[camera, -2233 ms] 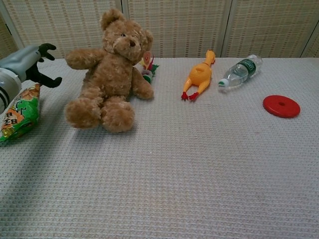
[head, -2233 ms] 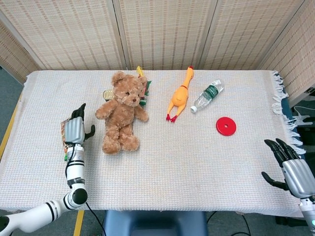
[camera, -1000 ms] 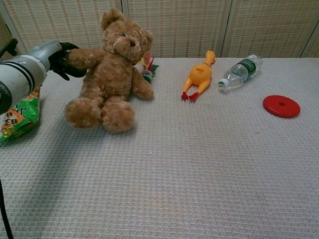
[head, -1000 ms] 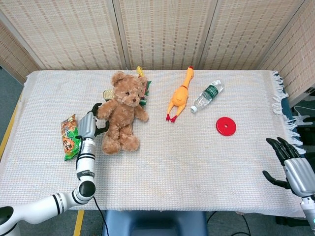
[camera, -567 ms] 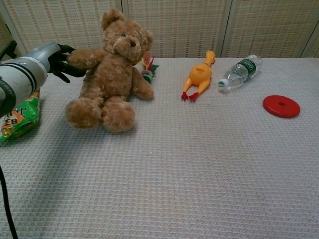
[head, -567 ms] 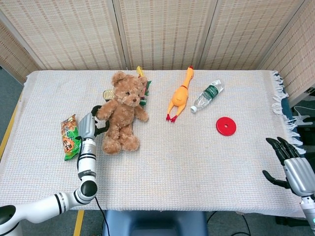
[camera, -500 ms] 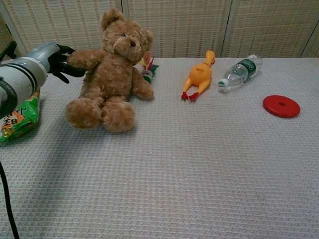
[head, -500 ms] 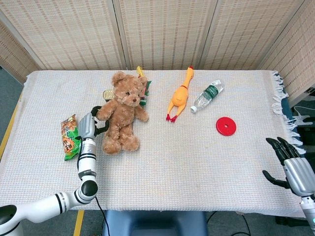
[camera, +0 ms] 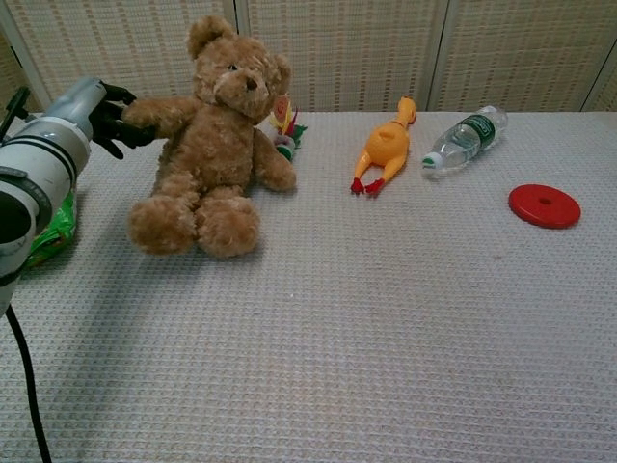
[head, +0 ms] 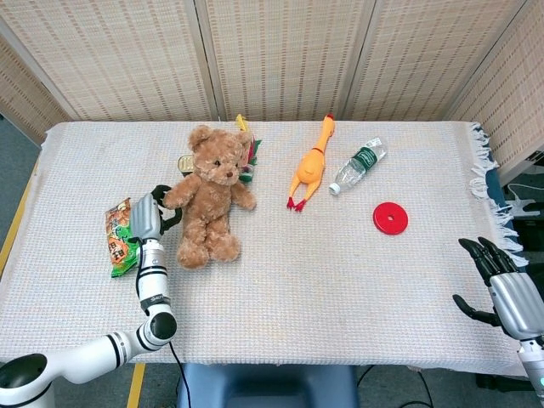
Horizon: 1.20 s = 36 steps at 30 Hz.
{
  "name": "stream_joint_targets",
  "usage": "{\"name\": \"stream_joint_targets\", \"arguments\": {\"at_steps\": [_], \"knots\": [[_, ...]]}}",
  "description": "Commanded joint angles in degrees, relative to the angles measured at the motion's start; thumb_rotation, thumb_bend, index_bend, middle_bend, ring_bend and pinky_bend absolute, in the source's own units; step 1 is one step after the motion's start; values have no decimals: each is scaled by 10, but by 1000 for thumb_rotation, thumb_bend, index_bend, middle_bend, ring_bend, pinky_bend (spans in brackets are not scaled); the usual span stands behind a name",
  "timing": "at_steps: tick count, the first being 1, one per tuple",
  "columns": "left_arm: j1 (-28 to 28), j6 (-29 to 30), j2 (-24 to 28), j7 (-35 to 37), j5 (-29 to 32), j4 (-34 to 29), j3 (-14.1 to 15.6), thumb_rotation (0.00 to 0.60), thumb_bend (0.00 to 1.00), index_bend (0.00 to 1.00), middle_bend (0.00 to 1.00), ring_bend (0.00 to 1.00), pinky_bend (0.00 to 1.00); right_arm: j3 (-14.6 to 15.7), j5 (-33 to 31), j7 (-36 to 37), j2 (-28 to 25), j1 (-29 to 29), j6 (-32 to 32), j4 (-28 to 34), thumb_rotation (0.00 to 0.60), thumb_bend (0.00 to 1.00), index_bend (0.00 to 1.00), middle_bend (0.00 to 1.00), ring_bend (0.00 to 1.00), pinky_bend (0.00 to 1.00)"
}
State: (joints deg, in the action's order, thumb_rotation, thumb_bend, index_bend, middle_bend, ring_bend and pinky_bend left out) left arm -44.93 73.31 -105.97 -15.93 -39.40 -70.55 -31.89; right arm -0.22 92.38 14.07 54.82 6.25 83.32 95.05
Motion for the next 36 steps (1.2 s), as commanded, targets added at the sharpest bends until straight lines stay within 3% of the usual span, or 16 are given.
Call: {"name": "stream_joint_targets", "arguments": {"at_steps": [1, 13, 21, 30, 36], "knots": [[-3, 9, -10, 2, -26, 25, 17, 600, 474, 455, 533, 456, 483, -1, -3, -2, 1, 0, -1, 0, 600, 163, 0, 80, 0, 125], [2, -3, -18, -9, -41, 45, 25, 600, 475, 500, 556, 458, 479, -1, -5, -3, 1, 1, -5, 2, 600, 163, 0, 80, 0, 125], [0, 27, -36, 34, -99, 81, 30, 600, 475, 499, 554, 458, 481, -1, -7, -7, 1, 2, -8, 5, 600, 163, 2, 80, 0, 125], [9, -10, -22, -24, -48, 47, 22, 600, 476, 504, 561, 459, 481, 0, -6, -8, 0, 3, -10, 6, 600, 163, 5, 80, 0, 125], [8, 24, -43, 40, -109, 87, 27, 600, 475, 503, 557, 458, 483, -1, -8, -9, 1, 3, -11, 6, 600, 163, 6, 80, 0, 125]]}}
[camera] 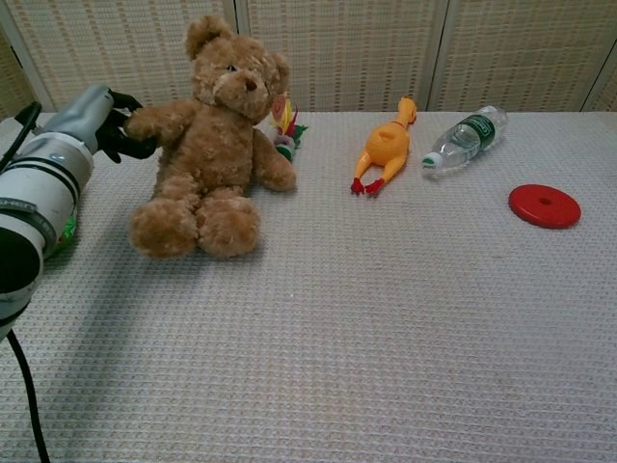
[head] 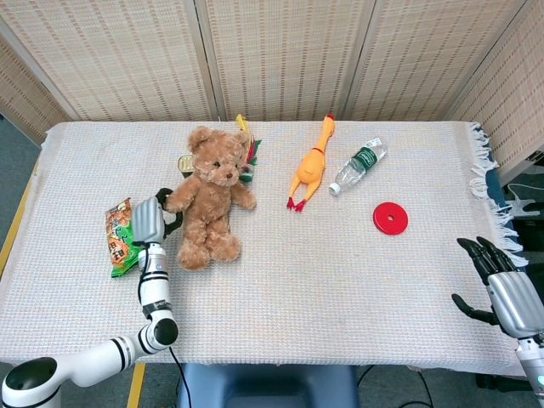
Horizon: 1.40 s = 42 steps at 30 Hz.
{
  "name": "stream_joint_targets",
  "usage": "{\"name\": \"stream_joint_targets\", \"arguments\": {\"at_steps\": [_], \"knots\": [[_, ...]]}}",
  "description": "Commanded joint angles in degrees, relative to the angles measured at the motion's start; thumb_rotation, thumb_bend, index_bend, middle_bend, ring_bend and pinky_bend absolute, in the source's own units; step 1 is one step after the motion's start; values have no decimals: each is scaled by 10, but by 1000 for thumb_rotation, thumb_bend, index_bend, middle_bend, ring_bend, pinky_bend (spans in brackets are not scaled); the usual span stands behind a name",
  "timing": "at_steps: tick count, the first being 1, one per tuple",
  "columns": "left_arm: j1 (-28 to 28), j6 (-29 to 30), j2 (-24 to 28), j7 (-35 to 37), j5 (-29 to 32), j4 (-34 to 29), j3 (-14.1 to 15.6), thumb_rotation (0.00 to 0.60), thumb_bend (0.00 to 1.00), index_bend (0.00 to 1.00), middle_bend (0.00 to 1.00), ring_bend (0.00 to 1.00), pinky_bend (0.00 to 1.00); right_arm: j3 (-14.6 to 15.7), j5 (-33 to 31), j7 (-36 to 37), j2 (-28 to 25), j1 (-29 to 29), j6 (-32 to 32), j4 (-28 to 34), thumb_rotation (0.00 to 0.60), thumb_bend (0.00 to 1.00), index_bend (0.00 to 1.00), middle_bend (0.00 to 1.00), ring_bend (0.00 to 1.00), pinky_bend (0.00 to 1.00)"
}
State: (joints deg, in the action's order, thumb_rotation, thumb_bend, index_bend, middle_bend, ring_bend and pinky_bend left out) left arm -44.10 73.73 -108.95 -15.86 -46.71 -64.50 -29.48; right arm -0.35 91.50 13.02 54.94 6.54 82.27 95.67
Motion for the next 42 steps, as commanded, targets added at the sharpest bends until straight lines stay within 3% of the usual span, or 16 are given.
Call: {"name": "stream_joint_targets", "arguments": {"at_steps": [1, 5, 11, 20, 29, 33, 38, 42], "knots": [[-1, 23, -17, 49, -45, 35, 5, 600, 475, 502, 556, 458, 483, 0, 1, 2, -1, 0, 0, 0, 600, 163, 6, 80, 0, 125], [0, 5, -18, 42, -38, 40, 5, 600, 474, 503, 556, 458, 483, 0, -1, -1, 0, 0, -1, 0, 600, 163, 7, 80, 0, 125], [6, -31, 11, -44, 28, -24, -5, 600, 475, 504, 559, 459, 484, 0, -2, -1, 0, 1, -3, 1, 600, 163, 7, 80, 0, 125], [2, 23, -15, 44, -67, 26, 9, 600, 474, 493, 551, 453, 485, 0, -1, 1, -2, 1, -2, 2, 600, 164, 7, 80, 0, 125], [11, -40, 20, -79, 35, -44, 3, 600, 473, 498, 554, 452, 492, -1, -3, -2, -1, 1, -3, 3, 600, 163, 7, 80, 0, 125], [10, -19, 15, -61, 11, -39, 4, 600, 475, 497, 553, 453, 492, 0, -2, -1, -1, 2, -5, 3, 600, 163, 7, 80, 0, 125], [7, 24, -7, 11, -64, 9, 15, 600, 474, 485, 544, 447, 497, 0, -2, -1, -1, 2, -4, 3, 600, 163, 7, 80, 0, 125], [7, 12, -8, -5, -61, 20, 21, 600, 474, 486, 542, 447, 502, -1, -4, -3, -1, 1, -4, 4, 600, 163, 7, 80, 0, 125]]}}
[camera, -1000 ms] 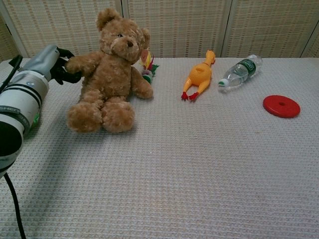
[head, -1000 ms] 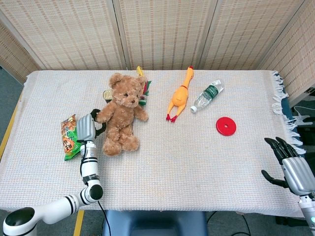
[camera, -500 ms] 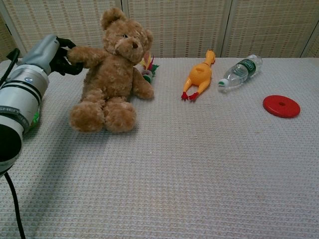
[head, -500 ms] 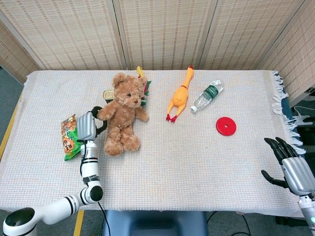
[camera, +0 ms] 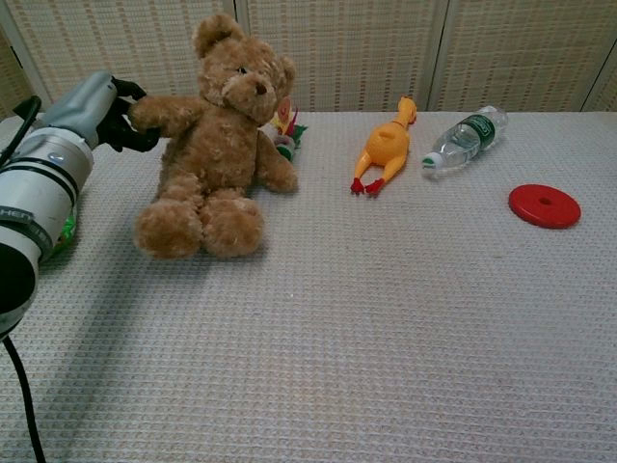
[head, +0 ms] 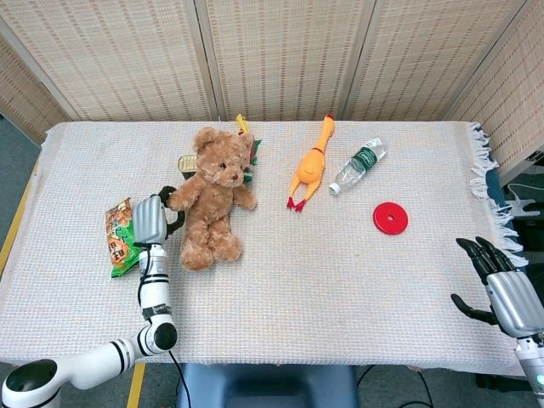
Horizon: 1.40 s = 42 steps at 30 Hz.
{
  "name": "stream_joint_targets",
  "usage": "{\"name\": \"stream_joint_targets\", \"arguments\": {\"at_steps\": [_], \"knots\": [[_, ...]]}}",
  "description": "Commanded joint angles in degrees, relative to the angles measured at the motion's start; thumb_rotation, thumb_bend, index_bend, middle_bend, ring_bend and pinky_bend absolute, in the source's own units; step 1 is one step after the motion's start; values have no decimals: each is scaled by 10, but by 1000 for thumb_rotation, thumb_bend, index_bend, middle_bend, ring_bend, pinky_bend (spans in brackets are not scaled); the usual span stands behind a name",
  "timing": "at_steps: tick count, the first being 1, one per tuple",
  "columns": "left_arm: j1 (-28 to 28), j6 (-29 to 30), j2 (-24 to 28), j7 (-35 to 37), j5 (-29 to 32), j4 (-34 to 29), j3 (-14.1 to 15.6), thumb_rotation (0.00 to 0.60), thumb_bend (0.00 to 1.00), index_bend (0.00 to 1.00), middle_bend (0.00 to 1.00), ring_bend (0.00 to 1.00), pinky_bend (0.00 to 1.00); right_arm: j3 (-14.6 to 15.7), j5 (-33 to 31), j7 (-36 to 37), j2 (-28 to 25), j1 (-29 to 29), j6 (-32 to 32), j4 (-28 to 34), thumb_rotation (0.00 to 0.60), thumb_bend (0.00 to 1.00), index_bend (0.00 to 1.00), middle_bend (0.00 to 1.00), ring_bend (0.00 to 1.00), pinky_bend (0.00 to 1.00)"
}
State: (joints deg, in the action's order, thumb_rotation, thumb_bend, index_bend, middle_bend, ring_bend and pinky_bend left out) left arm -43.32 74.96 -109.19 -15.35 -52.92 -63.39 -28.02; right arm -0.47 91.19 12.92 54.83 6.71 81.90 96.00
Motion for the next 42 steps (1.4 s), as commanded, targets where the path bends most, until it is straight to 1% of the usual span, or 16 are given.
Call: {"name": "stream_joint_targets", "arguments": {"at_steps": [1, 6, 10, 12, 14, 16, 20, 23, 27, 29, 32, 34, 36, 38, 39, 42], "knots": [[1, -6, -4, -13, 7, 5, 6, 600, 474, 486, 542, 447, 502, 0, 0, -3, 0, 0, 0, 1, 600, 163, 7, 80, 0, 125], [7, -38, 15, -60, 45, -25, 6, 600, 473, 489, 543, 447, 504, 0, -2, -4, 1, 0, -1, 1, 600, 163, 7, 80, 0, 125], [12, -41, 27, -64, 34, -38, 18, 600, 470, 454, 515, 432, 503, 1, -1, -5, 1, 2, -5, 1, 600, 163, 8, 80, 0, 125], [17, -44, 41, -65, 16, -47, 34, 600, 466, 371, 437, 395, 500, -1, -3, -8, 2, 2, -5, 1, 600, 163, 8, 80, 0, 125], [24, -46, 61, -59, -10, -63, 51, 600, 459, 234, 298, 312, 484, 0, -3, -11, 3, 2, -6, 1, 600, 163, 9, 80, 0, 125], [34, -46, 85, -59, -34, -80, 71, 600, 452, 152, 211, 245, 462, 0, -2, -9, 2, 2, -6, 1, 600, 163, 10, 80, 0, 125], [63, -34, 153, -88, -71, -141, 112, 600, 432, 16, 73, 100, 395, -2, -3, -11, 5, 1, -2, 0, 600, 163, 11, 80, 0, 125], [94, -17, 205, -92, -98, -199, 143, 600, 416, 0, 41, 67, 372, 0, 0, -9, 4, 2, -3, 0, 600, 163, 11, 80, 0, 125], [141, 12, 268, -85, -147, -264, 195, 600, 411, 0, 26, 51, 357, -1, -3, -15, 8, 2, -5, 0, 600, 163, 11, 80, 0, 125], [160, 30, 286, -72, -187, -276, 225, 600, 408, 0, 30, 52, 355, -1, -4, -17, 8, 4, -8, 1, 600, 164, 11, 80, 0, 125], [199, 69, 305, -72, -270, -269, 291, 600, 411, 14, 46, 52, 347, -2, -7, -23, 11, 5, -11, 2, 600, 163, 11, 80, 0, 125], [212, 81, 308, -74, -288, -265, 309, 600, 409, 27, 61, 52, 342, -2, -7, -26, 11, 5, -11, 1, 600, 163, 11, 80, 0, 125], [215, 83, 308, -74, -292, -265, 312, 600, 408, 35, 68, 53, 340, -1, -7, -26, 11, 5, -12, 1, 600, 163, 11, 80, 0, 125], [232, 88, 313, -70, -306, -270, 336, 600, 405, 53, 82, 64, 339, -1, -8, -28, 12, 6, -14, 2, 600, 163, 11, 80, 0, 125], [251, 91, 319, -56, -308, -279, 355, 600, 405, 56, 86, 70, 340, -3, -10, -32, 14, 7, -15, 1, 600, 163, 11, 80, 0, 125], [284, 124, 314, -18, -322, -269, 363, 600, 405, 56, 95, 80, 343, -1, -11, -44, 18, 7, -20, 1, 600, 163, 11, 80, 0, 125]]}}
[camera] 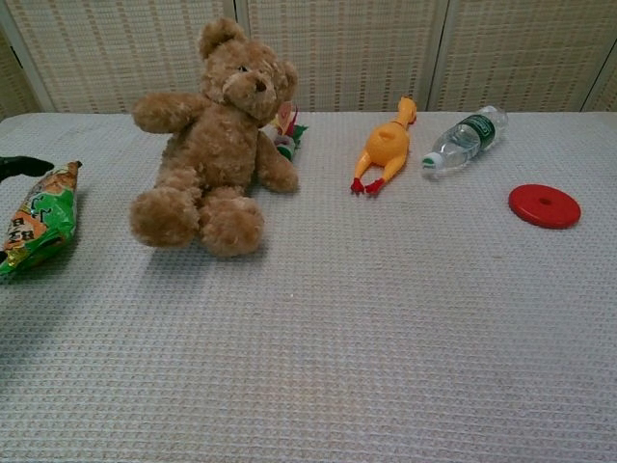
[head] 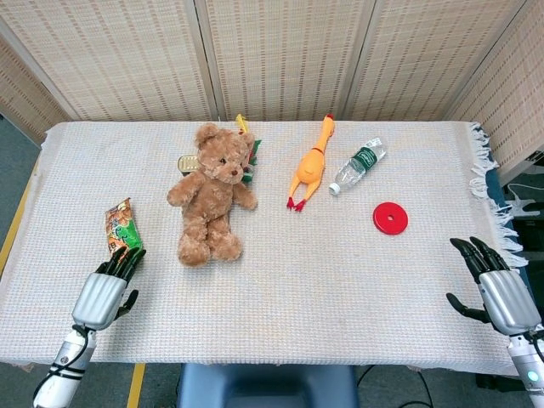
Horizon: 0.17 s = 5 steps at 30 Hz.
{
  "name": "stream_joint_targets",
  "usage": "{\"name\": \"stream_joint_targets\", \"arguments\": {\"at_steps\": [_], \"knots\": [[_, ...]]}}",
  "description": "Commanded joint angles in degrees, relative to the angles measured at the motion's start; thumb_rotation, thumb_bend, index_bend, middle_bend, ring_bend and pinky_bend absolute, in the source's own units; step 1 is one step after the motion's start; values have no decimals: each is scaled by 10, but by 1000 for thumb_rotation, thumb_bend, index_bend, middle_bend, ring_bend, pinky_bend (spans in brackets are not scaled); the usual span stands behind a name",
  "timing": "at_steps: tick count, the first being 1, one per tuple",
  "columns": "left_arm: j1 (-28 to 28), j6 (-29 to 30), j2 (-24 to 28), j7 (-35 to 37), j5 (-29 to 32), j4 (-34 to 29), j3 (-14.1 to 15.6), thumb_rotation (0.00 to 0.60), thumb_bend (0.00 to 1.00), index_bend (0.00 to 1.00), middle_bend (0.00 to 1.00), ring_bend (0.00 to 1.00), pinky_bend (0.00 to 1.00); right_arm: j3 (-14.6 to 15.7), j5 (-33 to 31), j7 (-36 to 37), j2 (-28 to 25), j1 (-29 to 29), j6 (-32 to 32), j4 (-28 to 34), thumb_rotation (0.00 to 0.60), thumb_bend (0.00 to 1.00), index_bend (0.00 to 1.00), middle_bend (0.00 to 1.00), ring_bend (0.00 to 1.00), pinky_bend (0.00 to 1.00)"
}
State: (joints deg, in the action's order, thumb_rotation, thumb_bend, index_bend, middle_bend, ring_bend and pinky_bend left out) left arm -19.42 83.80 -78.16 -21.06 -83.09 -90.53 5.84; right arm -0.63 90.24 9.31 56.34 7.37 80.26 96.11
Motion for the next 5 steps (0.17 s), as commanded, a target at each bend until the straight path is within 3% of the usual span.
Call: {"name": "stream_joint_targets", "arguments": {"at_steps": [1, 5], "knots": [[50, 40, 1, 41, -21, 7, 22, 600, 406, 56, 98, 80, 343, 1, -2, -11, 4, 1, -4, 0, 600, 163, 11, 80, 0, 125], [59, 51, -1, 46, -34, 11, 13, 600, 406, 56, 108, 86, 346, 4, -2, -22, 7, 2, -9, 0, 600, 163, 11, 80, 0, 125]]}}
